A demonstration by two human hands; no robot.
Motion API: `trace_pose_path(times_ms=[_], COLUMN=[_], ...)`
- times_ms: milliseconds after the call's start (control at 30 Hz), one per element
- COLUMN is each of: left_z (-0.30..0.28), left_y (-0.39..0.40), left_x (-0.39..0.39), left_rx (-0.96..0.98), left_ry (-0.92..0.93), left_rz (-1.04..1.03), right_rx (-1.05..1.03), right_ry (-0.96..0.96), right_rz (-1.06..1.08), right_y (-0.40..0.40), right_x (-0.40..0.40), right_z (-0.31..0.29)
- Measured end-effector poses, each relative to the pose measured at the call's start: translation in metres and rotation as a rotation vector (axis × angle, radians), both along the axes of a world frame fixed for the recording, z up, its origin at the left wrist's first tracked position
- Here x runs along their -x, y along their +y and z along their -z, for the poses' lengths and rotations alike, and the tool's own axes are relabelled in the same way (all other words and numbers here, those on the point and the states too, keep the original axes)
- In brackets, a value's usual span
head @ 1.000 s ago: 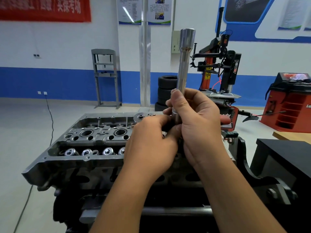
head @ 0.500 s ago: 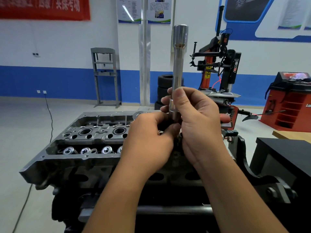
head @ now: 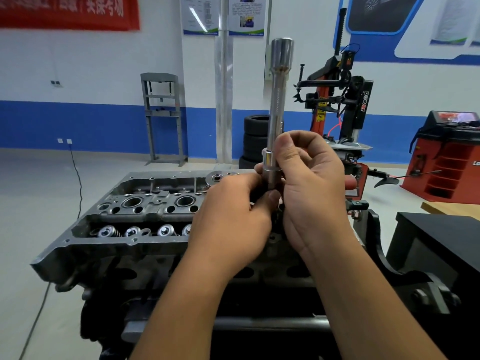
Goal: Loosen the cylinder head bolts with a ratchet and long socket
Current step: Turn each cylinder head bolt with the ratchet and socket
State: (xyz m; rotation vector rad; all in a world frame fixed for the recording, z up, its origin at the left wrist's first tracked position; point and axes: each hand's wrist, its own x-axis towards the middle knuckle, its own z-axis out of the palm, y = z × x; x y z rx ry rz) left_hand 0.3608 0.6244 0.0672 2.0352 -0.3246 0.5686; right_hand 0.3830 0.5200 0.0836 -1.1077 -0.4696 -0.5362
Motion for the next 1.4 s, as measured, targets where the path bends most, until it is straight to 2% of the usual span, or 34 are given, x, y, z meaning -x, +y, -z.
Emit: trace_pose_path(times_ms=[167,267,433,600,700,867,1000,1167,1300,1400], left_z=[0.004,0.0054,0.0026,0.0044,0.0051,0.0051,0.0029,0.0073,0.0091,0.0061], left_y=[-0.0014,-0.0016,-0.0029,-0.0039,-0.006,-0.0058,-0.0031,-0.0064,-0.0069,-0.0061], left_x=[-0.0014,-0.0004,0.0028,0.0004,0.0017,0.0032,0.0043,0.0035,0.0023,0.0021], left_rx=[0.027,0.018,0.046,0.067,0.076,0.04,0.039,0.041,0.009,0.003], left_ry=[-0.015,-0.039,-0.039,-0.064,-0.067,-0.085,-0.063,-0.082,-0.078,-0.069], left_rz=[-0.099,-0.137,-0.037,-0.133,-0.174,-0.107,-0.031,-0.185,-0.22,-0.116], right_rx=[-0.02,0.039,0.059,0.051,0.025,0.035,0.031,-0.04,-0.011,0.017], right_ry=[0.027,-0.01,-0.055,-0.035,-0.011,-0.041,-0.044,-0.025,-0.055,-0.064], right_rz=[-0.109,-0.016,0.095,-0.038,-0.049,0.134,0.049,-0.054,0.084,0.121], right_y=[0.001,-0.0002,0.0,0.0014,0.0011,-0.0015,-0.001,0.0008,-0.0008,-0.0012], right_x=[0.001,0.0025,0.0009,-0.0001,0.0018,0.0015,0.0021,0.0041,0.0056,0.0044], right_z=[-0.0015,0.0001,0.0022,0.0017,0.0003,0.0018,0.0012,0.0006,0.0001,0.0006])
